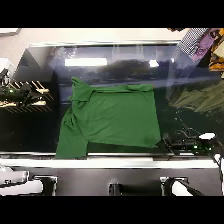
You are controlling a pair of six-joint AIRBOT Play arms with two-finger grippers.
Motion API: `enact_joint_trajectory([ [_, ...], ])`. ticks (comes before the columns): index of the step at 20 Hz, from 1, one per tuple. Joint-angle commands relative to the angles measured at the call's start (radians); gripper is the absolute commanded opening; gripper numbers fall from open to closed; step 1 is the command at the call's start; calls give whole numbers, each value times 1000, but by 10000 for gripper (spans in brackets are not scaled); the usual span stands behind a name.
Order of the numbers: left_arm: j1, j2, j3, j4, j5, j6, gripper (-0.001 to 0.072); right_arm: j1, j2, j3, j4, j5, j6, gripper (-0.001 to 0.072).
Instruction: Fold the clothes and pants, and hang the long-sleeved shirts on hangers.
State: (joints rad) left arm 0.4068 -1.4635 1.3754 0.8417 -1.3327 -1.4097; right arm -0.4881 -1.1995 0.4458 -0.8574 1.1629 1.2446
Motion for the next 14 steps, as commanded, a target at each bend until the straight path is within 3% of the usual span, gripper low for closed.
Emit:
enact_joint_trajectory([
  [1, -6, -8, -1, 0, 6, 0, 391, 0, 0, -13, 46, -2, -26, 66],
  [2, -5, -7, -1, 1, 5, 1, 391, 0, 1, -13, 53, -2, -27, 33],
  [6, 6, -7, -18, 9, 8, 85, 391, 0, 2, -13, 64, 16, -27, 32],
  [10, 42, -7, -156, 7, 73, 115, 391, 0, 2, -13, 64, 19, -27, 32],
  [14, 31, -15, -293, -7, 133, 199, 391, 0, 2, -13, 64, 24, -26, 32],
])
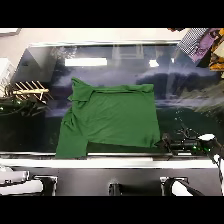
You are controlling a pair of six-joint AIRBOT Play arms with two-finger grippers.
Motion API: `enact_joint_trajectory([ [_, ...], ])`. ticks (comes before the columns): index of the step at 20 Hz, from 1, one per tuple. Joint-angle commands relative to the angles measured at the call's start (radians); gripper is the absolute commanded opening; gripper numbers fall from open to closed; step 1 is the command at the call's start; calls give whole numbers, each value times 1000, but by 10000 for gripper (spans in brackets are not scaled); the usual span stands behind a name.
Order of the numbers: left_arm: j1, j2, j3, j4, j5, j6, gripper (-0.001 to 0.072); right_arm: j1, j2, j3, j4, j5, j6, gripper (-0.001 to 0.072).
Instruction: Fold the clothes and pants, and hang the long-sleeved shirts on hangers.
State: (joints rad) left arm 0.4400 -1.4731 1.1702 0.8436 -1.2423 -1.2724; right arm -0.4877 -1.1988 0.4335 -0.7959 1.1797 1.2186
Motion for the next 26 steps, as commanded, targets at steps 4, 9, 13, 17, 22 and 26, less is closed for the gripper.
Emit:
enact_joint_trajectory([
  [4, -18, -28, -190, -10, 40, 115, 392, 0, 1, 0, 3, 6, 0, 32],
  [9, -38, -36, -245, -14, 43, 148, 391, 0, 1, 0, 3, 2, 0, 32],
  [13, -46, -36, -245, -24, 55, 148, 391, 0, 1, 0, 3, -5, 0, 32],
  [17, -58, -36, -245, -24, 56, 152, 391, 0, 1, 0, 3, -4, 0, 32],
  [22, -72, -47, -245, -24, 55, 165, 391, 0, 1, 0, 3, -5, -9, 32],
  [26, -86, -71, -245, -24, 58, 167, 391, 0, 1, 0, 3, -5, -11, 32],
])
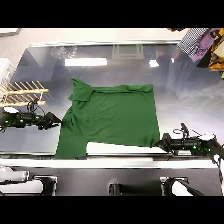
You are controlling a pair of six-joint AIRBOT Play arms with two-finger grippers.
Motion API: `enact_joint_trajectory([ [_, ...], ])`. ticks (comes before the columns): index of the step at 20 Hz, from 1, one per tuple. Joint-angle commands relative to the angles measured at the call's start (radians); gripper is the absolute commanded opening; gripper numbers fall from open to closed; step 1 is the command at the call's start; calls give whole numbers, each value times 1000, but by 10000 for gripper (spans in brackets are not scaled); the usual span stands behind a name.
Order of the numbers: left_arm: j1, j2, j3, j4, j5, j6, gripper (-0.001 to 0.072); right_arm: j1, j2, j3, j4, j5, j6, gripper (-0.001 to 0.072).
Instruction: Fold the clothes and pants, and hang the long-sleeved shirts on hangers.
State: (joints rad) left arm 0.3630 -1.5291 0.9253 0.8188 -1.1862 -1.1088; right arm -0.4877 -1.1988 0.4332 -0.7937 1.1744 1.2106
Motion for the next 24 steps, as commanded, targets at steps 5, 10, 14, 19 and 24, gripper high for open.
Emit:
enact_joint_trajectory([
  [5, -24, -58, 0, -27, 21, 19, 391, 0, 1, 0, 1, 2, -3, 32],
  [10, -26, -57, 15, -33, 43, 36, 391, 0, 1, 0, 1, 4, -3, 32],
  [14, -20, -55, 56, -29, 50, 47, 391, 0, 1, 0, 0, 5, -2, 32],
  [19, -11, -57, 74, -29, 50, 53, 391, 0, 1, 0, 1, 5, 2, 32],
  [24, -27, -58, 55, -29, 50, 58, 391, 0, 1, 0, 1, 4, 5, 32],
])
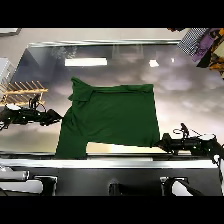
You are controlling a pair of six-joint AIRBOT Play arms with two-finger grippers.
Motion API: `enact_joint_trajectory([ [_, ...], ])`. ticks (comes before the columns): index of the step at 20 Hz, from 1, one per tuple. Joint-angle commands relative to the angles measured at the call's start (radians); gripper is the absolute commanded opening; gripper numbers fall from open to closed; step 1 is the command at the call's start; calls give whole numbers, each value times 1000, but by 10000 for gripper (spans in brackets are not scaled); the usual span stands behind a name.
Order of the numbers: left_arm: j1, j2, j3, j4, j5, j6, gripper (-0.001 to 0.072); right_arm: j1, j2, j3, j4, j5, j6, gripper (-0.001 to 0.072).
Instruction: Fold the clothes and pants, and hang the long-sleeved shirts on hangers.
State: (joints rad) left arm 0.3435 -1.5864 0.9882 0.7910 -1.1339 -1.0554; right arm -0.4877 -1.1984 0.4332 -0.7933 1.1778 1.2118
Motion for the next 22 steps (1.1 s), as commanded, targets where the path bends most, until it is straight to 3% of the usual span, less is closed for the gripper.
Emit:
enact_joint_trajectory([
  [1, -10, -1, -13, -3, -3, 8, 391, 0, 1, 0, 1, 0, 4, 32],
  [12, -23, -1, -42, -3, -17, 8, 357, 0, 1, 0, 23, -3, 3, 32],
  [13, -23, -1, -42, -3, -17, 8, 266, 0, 1, 0, 25, -4, -2, 32],
  [14, -23, -1, -42, -3, -16, 8, 114, 0, 1, 0, 26, -4, -5, 32],
  [15, -23, -1, -42, -3, -16, 8, 38, 0, 1, 0, 27, -7, -5, 32],
  [18, -23, 0, -41, -11, -15, 8, 21, 0, 1, 0, 65, -8, -35, 31],
  [22, -34, 10, 8, -86, -17, 8, 19, 0, 16, 38, 261, -7, -175, 29],
])
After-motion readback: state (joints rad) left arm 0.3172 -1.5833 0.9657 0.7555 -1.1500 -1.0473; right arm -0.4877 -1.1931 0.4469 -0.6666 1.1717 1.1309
